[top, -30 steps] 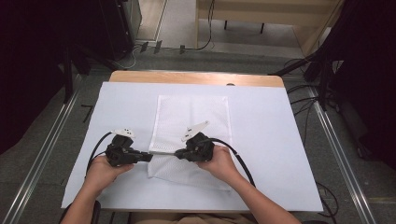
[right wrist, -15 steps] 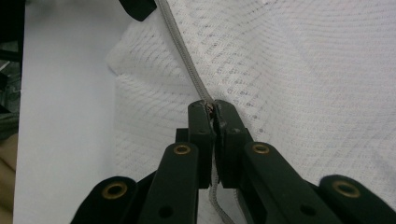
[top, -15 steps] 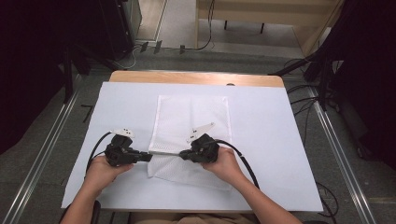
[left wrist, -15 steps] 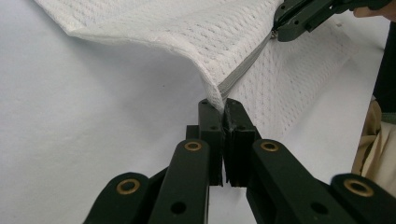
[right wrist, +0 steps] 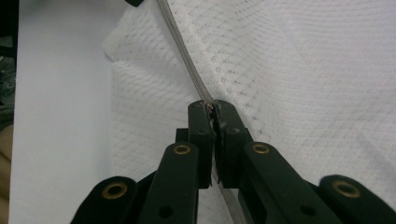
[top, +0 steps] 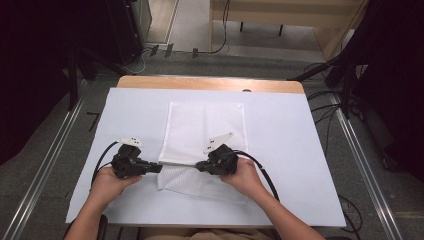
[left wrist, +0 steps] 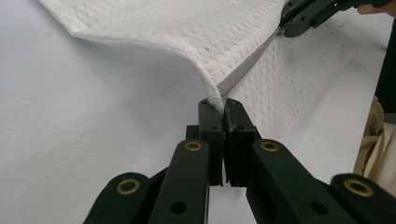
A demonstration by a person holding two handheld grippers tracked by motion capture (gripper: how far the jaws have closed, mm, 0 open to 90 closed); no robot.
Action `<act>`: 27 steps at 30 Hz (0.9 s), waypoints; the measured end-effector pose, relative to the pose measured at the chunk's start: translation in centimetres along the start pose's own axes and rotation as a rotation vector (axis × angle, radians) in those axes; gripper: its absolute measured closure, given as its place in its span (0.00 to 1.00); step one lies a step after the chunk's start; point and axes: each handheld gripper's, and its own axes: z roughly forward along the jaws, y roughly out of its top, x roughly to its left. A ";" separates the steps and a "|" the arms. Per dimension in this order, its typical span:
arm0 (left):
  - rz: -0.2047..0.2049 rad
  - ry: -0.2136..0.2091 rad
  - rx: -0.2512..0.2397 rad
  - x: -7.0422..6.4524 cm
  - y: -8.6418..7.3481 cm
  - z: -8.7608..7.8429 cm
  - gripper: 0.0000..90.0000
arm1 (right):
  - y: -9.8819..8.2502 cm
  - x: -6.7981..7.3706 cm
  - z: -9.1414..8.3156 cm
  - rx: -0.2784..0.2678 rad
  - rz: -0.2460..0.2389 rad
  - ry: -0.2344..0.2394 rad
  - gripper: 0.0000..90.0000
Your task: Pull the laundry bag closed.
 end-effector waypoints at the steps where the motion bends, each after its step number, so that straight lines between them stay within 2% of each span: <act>1: 0.001 -0.002 0.000 0.0 0.0 0.0 0.98 | -0.1 -0.1 -0.1 0.000 -0.002 -0.001 0.98; 8: 0.014 0.002 -0.008 -0.1 0.0 -0.2 0.98 | -0.3 -0.2 -0.5 0.005 -0.005 -0.007 0.98; 17: 0.005 0.006 -0.006 0.1 -0.1 -0.2 0.98 | -1.0 -0.7 -1.6 0.002 0.006 -0.023 0.98; 24: 0.001 0.007 -0.020 0.1 -0.1 -0.6 0.98 | -1.3 -0.9 -1.5 0.010 0.019 -0.020 0.98; 27: 0.001 0.012 -0.006 0.1 -0.2 -0.5 0.98 | -1.4 -0.8 -1.6 0.013 0.017 -0.024 0.98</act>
